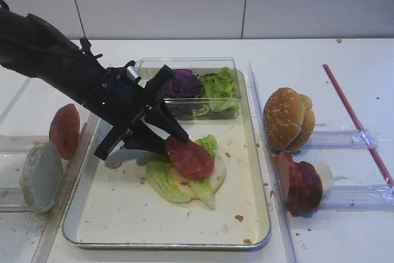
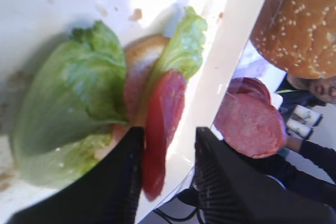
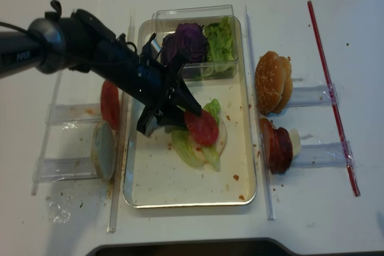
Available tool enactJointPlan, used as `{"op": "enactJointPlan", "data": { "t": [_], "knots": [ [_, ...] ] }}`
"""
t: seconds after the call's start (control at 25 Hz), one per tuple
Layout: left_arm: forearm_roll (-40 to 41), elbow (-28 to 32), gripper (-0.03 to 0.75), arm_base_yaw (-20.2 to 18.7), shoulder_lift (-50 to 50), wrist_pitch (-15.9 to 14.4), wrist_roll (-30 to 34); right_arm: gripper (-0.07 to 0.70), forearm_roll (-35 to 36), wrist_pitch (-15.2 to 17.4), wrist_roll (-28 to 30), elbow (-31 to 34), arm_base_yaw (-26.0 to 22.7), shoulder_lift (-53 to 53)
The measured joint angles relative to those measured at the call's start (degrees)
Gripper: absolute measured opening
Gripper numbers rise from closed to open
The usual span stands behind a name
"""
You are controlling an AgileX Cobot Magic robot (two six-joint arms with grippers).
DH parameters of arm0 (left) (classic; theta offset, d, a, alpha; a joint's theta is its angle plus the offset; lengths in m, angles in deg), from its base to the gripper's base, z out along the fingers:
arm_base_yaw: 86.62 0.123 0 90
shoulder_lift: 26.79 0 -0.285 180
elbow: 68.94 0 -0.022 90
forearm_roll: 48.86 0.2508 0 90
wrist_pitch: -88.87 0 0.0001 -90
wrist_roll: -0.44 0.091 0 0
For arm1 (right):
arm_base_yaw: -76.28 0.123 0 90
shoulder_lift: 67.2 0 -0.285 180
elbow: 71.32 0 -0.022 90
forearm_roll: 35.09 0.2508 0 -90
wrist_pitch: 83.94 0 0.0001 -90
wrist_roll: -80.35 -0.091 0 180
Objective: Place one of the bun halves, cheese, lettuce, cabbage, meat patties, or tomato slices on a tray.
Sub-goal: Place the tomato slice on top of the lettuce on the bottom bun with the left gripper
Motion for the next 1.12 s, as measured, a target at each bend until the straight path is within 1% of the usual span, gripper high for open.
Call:
{"op": "enactJointPlan", "data": {
  "t": [0.16, 0.28, 0.48, 0.6, 0.88, 1.12],
  "knots": [
    [6.4, -3.2, 0.238, 0.0, 0.0, -0.4, -5.0, 0.374, 0.0, 0.0, 0.0, 0.0, 0.0, 0.0],
    [9.2, -4.2, 0.239, 0.0, 0.0, -0.5, -7.8, 0.374, -0.1, 0.0, 0.0, 0.0, 0.0, 0.0],
    [11.5, -4.3, 0.238, 0.0, 0.0, -0.8, -9.3, 0.374, -0.1, 0.0, 0.0, 0.0, 0.0, 0.0],
    [13.6, -5.4, 0.238, 0.0, 0.1, -0.8, -10.2, 0.373, -0.1, 0.0, 0.0, 0.0, 0.0, 0.0],
    [21.5, -8.2, 0.239, 0.0, 4.2, -1.3, -13.9, 0.373, -0.1, 0.0, 0.0, 0.0, 0.0, 0.0],
    [29.0, -8.3, 0.239, 0.0, 8.6, -1.9, -17.1, 0.374, -0.1, 0.0, 0.0, 0.0, 0.0, 0.0]
  ]
}}
